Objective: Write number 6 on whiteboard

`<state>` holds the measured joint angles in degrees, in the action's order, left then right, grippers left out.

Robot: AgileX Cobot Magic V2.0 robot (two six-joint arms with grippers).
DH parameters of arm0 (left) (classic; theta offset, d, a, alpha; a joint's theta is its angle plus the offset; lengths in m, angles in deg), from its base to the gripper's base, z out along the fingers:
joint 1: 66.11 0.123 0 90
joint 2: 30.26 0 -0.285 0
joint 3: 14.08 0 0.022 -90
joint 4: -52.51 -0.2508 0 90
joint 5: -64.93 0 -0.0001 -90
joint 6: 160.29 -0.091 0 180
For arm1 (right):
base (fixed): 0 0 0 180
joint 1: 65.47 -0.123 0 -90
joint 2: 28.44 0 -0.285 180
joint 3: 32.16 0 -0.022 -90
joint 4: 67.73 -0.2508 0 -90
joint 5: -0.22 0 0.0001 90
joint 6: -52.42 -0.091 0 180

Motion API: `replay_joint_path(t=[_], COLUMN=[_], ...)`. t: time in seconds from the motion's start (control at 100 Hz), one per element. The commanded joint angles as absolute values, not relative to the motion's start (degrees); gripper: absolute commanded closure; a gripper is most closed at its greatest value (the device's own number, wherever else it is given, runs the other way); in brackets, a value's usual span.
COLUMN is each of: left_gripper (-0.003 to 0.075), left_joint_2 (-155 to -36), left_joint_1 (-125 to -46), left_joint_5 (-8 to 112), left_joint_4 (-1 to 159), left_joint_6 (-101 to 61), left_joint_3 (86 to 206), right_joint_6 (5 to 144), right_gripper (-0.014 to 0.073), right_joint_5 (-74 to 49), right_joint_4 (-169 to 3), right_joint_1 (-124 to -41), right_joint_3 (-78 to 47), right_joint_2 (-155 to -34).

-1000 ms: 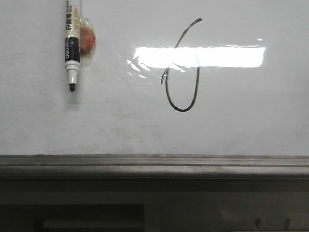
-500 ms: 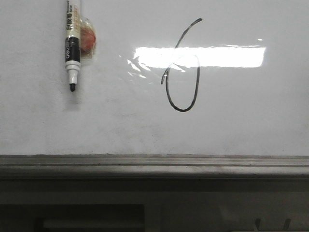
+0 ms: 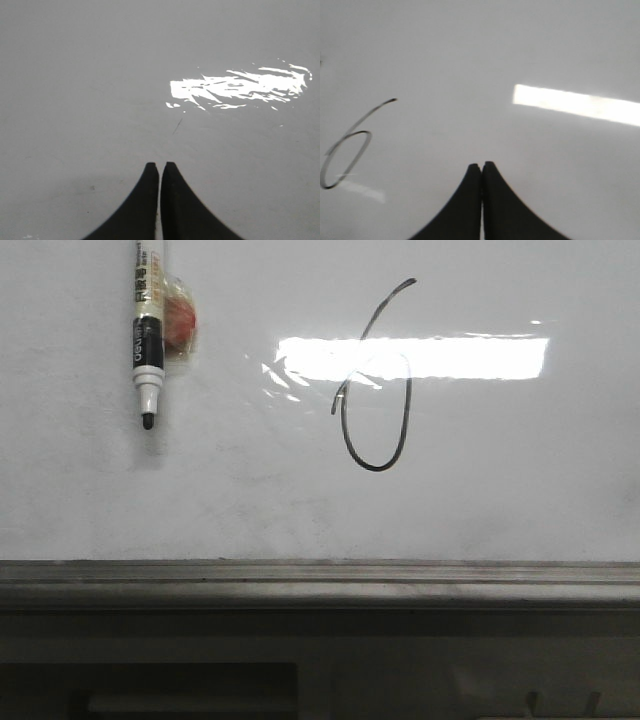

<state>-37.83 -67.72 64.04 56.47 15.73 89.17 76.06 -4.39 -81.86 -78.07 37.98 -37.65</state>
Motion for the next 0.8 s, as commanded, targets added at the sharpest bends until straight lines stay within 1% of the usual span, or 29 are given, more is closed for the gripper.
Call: replay_joint_path(t=[0.0, 0.1, 0.21, 0.32, 0.79], left_gripper=[0.074, 0.074, 0.074, 0.074, 0.074], left_joint_2=[-36.0, -36.0, -36.0, -36.0, -36.0], left_joint_1=[-68.3, -68.3, -68.3, -68.3, -68.3], left_joint_5=[68.0, 68.0, 68.0, 68.0, 68.0], left_joint_4=[56.9, 56.9, 56.9, 56.9, 56.9], left_joint_6=[16.2, 16.2, 16.2, 16.2, 16.2], left_joint_3=[86.4, 86.4, 86.4, 86.4, 86.4], right_joint_6=[66.4, 64.7, 64.7, 64.7, 64.7], right_gripper=[0.0641, 0.0641, 0.0641, 0.0641, 0.0641], right_joint_5=[2.8, 2.8, 4.7, 1.9, 2.7], right_joint_4=[-71.4, -70.1, -67.7, -66.9, -66.5], right_joint_1=[-73.4, -68.7, -66.8, -66.1, -65.8], right_joint_3=[39.2, 42.9, 46.9, 46.9, 46.9], right_joint_2=[-38.4, -37.7, -34.4, -34.5, -34.5])
